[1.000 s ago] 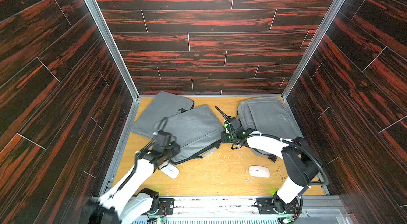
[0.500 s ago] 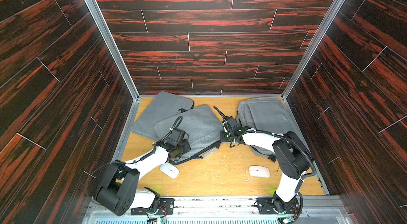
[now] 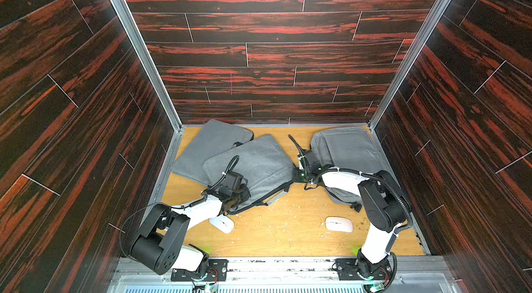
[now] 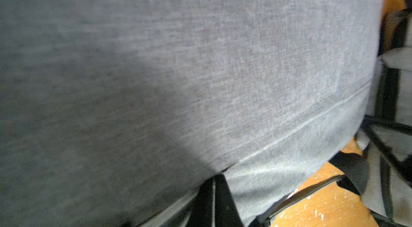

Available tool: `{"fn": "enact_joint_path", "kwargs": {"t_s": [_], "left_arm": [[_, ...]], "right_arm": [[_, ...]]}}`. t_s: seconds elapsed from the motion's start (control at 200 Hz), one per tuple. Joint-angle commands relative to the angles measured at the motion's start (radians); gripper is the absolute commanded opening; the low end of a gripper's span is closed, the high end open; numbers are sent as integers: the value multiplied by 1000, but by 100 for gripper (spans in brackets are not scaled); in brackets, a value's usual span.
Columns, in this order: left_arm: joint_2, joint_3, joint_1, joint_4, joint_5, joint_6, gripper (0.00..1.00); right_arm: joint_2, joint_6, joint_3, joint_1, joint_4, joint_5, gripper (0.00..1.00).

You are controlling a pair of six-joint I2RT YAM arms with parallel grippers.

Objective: Put the mouse into the laptop bag
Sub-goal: Unzip the zipper on the zippered laptop bag.

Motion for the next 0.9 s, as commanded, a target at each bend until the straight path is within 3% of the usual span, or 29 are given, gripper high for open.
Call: {"fn": "enact_joint_path", "kwargs": {"t_s": [0.0,0.376,0.681,0.892], "left_arm": [[93,-92,5,-123,-66,-20,8],[253,-126,6,-62,-73,-32,2],[253,-133,6,-55,-84,-42,1],[240,-139,7,-79,-98,-36,0]], "right_arm": [[-10,-1,-43,-70,-22,2,0],[-63,-74,-44,-204,-19,-11,0],[-110,-74,-97,-215,37,-104,0],[-148,-102,-113,-217,-2,-22,0]]}}
